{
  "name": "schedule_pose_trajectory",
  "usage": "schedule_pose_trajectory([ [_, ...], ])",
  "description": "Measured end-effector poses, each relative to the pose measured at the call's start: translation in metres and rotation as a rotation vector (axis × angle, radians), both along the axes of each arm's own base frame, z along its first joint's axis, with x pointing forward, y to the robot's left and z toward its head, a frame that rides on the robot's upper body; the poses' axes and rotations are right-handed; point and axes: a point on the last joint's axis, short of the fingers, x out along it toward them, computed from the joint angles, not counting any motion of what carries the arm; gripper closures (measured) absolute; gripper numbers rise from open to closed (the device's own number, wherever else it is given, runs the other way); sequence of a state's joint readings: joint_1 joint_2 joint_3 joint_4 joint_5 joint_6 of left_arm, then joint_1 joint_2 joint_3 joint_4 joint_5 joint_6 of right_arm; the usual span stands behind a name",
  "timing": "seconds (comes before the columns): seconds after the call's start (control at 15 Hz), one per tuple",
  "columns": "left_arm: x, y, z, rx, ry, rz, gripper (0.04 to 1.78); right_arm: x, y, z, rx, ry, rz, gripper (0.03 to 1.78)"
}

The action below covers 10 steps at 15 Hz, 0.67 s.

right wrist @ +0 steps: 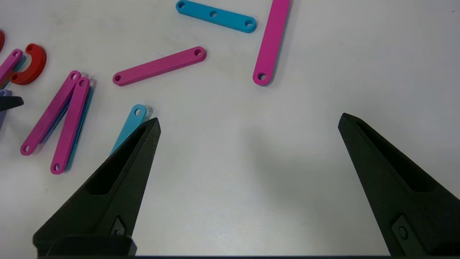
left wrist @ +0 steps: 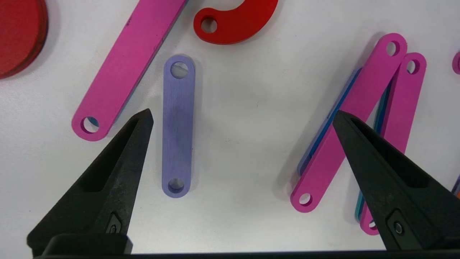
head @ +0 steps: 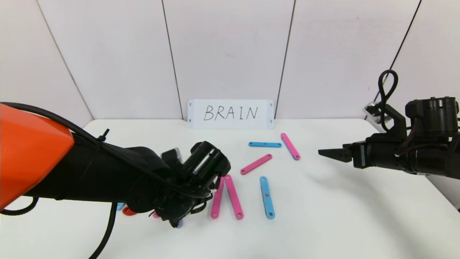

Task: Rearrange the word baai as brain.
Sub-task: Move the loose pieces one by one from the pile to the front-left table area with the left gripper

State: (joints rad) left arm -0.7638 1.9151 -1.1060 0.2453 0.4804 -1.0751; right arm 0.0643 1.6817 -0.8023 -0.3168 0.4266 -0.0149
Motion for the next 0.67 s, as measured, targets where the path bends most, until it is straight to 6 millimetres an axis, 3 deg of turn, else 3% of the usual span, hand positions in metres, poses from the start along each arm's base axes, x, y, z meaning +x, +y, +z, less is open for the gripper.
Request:
schedule_pose_trajectory([
  [0.67, 0.013, 0.059, 0.019, 0.011, 0.015, -0.26, 0.08, -0.001, 0.002, -0.001, -0.002, 0.003, 0.006, 0.08],
])
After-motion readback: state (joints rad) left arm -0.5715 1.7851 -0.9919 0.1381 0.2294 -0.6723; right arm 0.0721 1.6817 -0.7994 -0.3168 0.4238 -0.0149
